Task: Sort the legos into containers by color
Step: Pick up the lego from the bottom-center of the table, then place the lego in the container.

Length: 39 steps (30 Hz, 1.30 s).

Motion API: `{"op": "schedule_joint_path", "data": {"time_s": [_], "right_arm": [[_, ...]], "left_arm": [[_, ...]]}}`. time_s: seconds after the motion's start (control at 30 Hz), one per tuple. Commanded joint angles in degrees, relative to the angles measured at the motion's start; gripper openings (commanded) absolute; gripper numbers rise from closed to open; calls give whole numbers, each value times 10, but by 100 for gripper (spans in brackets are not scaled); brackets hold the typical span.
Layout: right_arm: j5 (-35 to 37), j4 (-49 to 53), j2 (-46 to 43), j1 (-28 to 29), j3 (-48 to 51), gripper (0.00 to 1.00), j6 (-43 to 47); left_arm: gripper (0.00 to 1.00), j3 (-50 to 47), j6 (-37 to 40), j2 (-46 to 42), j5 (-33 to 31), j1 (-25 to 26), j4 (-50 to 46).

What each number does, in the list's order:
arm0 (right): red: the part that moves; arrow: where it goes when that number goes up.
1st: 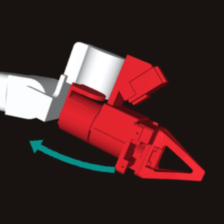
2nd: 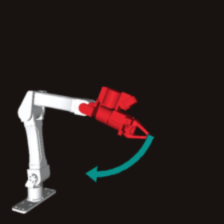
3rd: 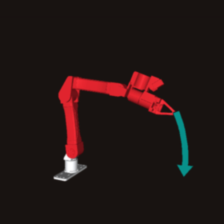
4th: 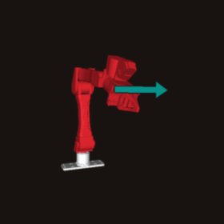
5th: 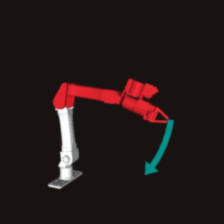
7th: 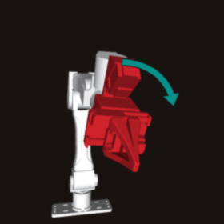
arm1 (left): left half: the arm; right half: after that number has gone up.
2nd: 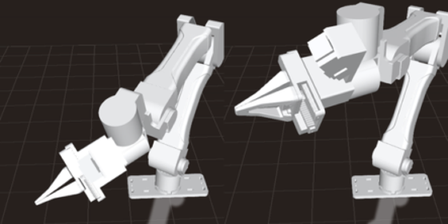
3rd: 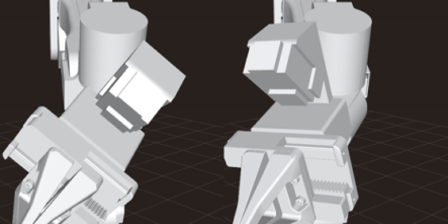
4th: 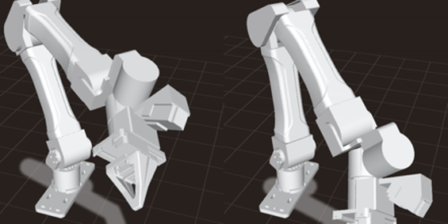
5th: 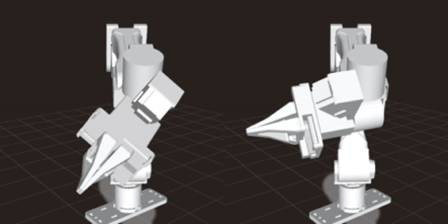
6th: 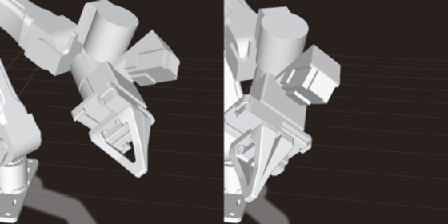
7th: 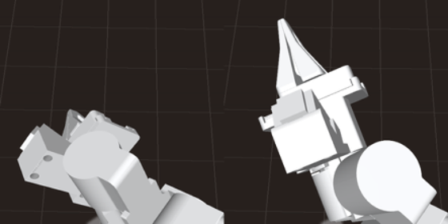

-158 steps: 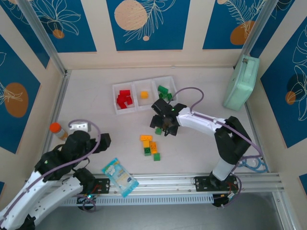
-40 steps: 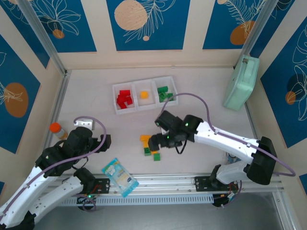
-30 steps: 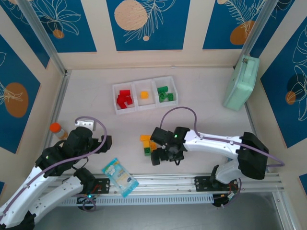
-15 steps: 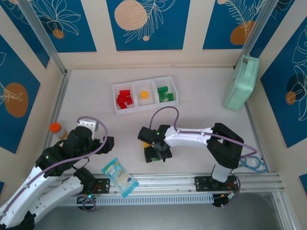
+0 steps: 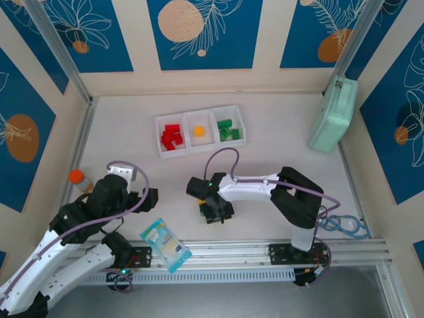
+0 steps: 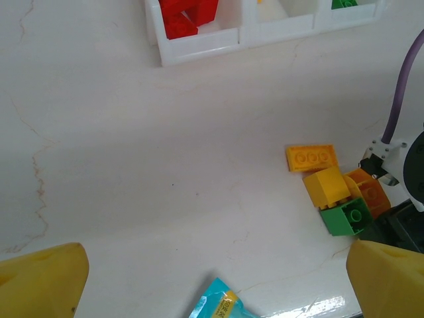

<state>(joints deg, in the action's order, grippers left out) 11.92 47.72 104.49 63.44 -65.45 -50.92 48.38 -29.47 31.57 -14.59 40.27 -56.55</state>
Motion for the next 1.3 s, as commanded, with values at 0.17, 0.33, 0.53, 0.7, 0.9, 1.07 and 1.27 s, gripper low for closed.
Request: {"op": "schedule_joint_path", "data": {"time_s": [0.17, 0.33, 0.53, 0.7, 0.9, 1.07, 1.27], "right_arm": [[49, 30, -17, -13, -8, 32, 31], [54, 42, -77, -51, -2, 28, 73], [51, 49, -155, -160, -16, 27, 155], [11, 18, -163, -285, -95, 27, 204], [-47, -12, -65, -372, -246, 27, 222], [-91, 17, 81, -412, -408, 27, 223], [-110, 36, 219, -434, -546, 27, 216]], "left_arm": [[99, -2, 7, 4, -5, 0, 0], [99, -1, 7, 6, -6, 0, -1], [99, -2, 5, 2, -8, 1, 0], [99, -2, 5, 1, -10, 1, 0], [99, -1, 5, -6, -10, 0, -1], [99, -4, 6, -23, -9, 0, 3], [99, -6, 8, -35, -9, 0, 5]]}}
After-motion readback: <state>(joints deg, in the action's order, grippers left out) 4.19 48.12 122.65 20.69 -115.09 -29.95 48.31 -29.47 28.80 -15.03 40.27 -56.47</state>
